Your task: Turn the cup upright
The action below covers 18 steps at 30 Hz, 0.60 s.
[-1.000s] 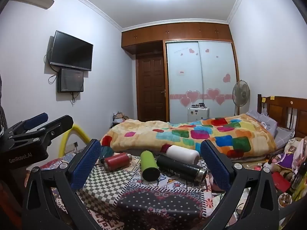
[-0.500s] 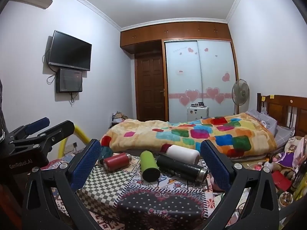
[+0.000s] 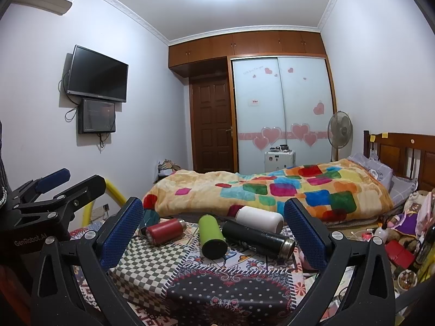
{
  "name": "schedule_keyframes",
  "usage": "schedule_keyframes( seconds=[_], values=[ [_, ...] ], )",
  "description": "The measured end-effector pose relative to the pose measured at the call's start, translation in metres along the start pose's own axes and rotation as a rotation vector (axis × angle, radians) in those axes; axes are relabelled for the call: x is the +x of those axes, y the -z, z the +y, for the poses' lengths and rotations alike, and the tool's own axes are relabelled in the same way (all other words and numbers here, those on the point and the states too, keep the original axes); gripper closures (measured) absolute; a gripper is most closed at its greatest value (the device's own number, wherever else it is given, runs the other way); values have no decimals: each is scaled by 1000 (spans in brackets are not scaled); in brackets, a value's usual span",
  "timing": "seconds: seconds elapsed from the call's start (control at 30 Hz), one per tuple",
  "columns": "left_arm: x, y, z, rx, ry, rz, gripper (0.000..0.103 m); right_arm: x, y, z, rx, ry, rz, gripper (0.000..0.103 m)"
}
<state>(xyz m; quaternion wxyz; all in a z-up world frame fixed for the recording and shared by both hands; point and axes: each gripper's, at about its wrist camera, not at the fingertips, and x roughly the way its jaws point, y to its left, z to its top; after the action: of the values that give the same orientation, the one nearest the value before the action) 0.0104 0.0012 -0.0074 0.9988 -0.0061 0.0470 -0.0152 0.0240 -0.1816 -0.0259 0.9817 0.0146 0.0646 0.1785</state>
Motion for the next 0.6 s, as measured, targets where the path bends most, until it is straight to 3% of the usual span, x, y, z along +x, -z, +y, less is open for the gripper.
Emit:
schedule_keyframes(
  seconds=[0.6],
  values=[
    [4,1,-1,10,-5,-9,0,1,-1,-1,4,1,-2,0]
  ],
)
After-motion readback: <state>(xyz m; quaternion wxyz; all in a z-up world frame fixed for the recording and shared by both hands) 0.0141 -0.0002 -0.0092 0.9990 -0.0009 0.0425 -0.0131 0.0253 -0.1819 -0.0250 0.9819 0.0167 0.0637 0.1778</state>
